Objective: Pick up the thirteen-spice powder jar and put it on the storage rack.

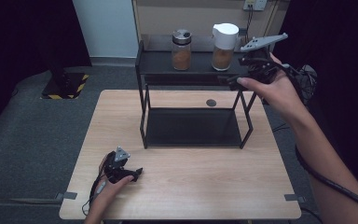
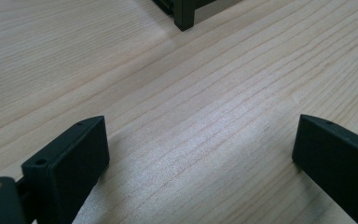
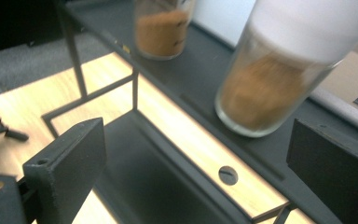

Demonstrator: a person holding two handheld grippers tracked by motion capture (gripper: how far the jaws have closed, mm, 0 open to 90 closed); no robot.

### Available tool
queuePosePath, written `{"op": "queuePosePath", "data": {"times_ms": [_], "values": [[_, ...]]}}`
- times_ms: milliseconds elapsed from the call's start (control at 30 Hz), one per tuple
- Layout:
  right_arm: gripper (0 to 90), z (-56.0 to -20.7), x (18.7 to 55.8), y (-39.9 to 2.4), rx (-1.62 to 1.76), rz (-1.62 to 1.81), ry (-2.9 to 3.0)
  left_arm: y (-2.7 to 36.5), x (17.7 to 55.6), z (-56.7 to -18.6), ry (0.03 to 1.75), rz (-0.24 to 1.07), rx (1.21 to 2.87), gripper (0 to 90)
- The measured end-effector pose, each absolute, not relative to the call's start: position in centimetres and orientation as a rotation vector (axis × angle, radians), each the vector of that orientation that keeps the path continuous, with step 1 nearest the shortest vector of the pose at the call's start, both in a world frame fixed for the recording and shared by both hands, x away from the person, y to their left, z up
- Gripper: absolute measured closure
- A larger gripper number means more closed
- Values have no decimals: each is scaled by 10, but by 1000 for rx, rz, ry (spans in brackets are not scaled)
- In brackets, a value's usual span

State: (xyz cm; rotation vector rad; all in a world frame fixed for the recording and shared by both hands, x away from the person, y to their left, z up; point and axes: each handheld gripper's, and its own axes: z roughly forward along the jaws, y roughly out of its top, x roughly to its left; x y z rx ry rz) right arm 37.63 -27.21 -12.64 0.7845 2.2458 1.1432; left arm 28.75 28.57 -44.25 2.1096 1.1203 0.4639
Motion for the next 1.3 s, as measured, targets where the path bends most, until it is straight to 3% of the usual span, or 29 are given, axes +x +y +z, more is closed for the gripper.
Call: {"op": "queuePosePath", "data": {"times_ms": [400, 1300], "values": [[59, -154, 356, -273, 759, 1115, 2321, 286, 288, -442, 1120, 464, 2112, 24], [73, -224, 354, -264, 814, 1068, 2444, 286, 287, -442, 1121, 465, 2111, 24]]}}
